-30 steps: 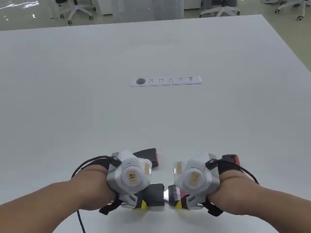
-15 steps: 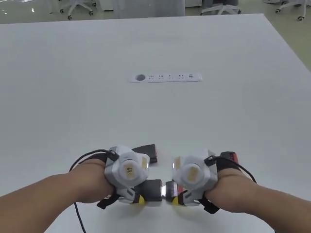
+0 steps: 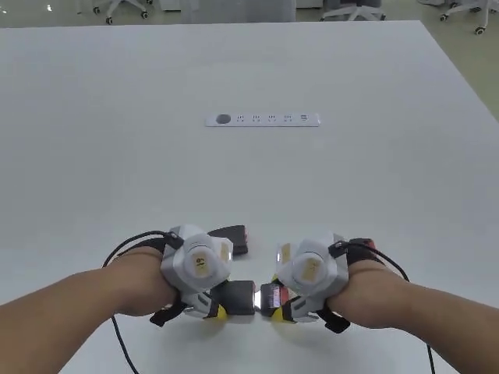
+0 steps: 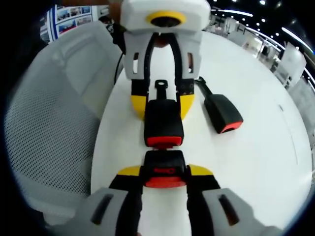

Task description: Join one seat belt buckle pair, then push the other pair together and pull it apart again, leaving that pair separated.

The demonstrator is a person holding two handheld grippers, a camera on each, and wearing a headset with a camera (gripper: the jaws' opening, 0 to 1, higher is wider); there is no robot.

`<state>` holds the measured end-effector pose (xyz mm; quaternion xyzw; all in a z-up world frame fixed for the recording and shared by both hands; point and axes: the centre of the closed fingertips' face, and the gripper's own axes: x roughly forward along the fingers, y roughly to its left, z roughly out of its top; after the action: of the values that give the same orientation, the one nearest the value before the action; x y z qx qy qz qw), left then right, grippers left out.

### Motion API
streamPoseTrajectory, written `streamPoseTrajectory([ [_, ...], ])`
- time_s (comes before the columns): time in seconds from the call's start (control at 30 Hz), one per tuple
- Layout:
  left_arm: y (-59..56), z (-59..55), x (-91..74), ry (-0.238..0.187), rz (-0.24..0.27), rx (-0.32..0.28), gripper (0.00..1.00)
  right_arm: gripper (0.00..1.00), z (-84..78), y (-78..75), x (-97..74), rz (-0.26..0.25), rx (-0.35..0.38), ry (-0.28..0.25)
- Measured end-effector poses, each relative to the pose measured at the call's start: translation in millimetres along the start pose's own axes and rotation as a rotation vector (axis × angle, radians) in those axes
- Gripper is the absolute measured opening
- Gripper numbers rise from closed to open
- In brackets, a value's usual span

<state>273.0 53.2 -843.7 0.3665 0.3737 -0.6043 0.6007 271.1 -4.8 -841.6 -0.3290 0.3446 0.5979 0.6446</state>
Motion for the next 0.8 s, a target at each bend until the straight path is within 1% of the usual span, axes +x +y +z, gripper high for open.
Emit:
streamPoseTrajectory([
  [0.07,-0.6,0.4,0.0,-0.006,-0.002,0.006,0.34,0.34,-0.9,-0.1,0.9,0.004,0.001,-0.001],
  [0.2,-0.5,0.5,0.3,-0.005,0.002,0.008,0.34,0.35,-1.0,-0.2,1.5,0.002,0.014,0.000],
  [0.23,-0.4,0.5,0.3,-0.001,0.004,0.006,0.34,0.35,0.0,-0.1,1.7,0.002,0.018,0.009],
  [0.3,0.1,0.4,0.4,0.011,0.008,-0.010,0.35,0.35,0.2,0.4,1.8,-0.007,0.000,0.027],
  [0.4,-0.1,0.3,0.3,0.023,0.009,-0.011,0.35,0.35,0.1,-0.7,3.3,-0.029,-0.032,0.035],
  [0.47,-0.9,-1.2,-0.1,0.033,0.007,-0.022,0.36,0.36,-0.6,-1.1,2.5,-0.035,-0.030,0.039],
  [0.53,-2.8,-1.5,-0.4,0.038,0.006,-0.026,0.38,0.38,-1.8,-2.4,2.3,-0.044,-0.015,0.034],
  [0.63,-2.1,-4.8,-2.8,0.051,0.030,-0.038,0.42,0.41,-0.5,-5.1,-2.4,-0.061,0.003,0.019],
  [0.67,-1.0,-5.0,-4.6,0.049,0.040,-0.045,0.42,0.40,2.7,-4.3,-5.9,-0.058,0.022,0.002],
  [0.73,0.5,-4.3,-12.0,0.046,0.059,-0.079,0.44,0.40,6.1,-4.8,-11.8,-0.064,0.043,-0.012],
  [0.77,2.0,-2.5,-18.7,0.043,0.071,-0.087,0.44,0.41,10.5,-5.9,-17.8,-0.077,0.042,-0.034],
  [0.8,6.3,2.2,-25.4,0.025,0.100,-0.090,0.44,0.41,13.3,-5.6,-23.6,-0.083,0.044,-0.048],
])
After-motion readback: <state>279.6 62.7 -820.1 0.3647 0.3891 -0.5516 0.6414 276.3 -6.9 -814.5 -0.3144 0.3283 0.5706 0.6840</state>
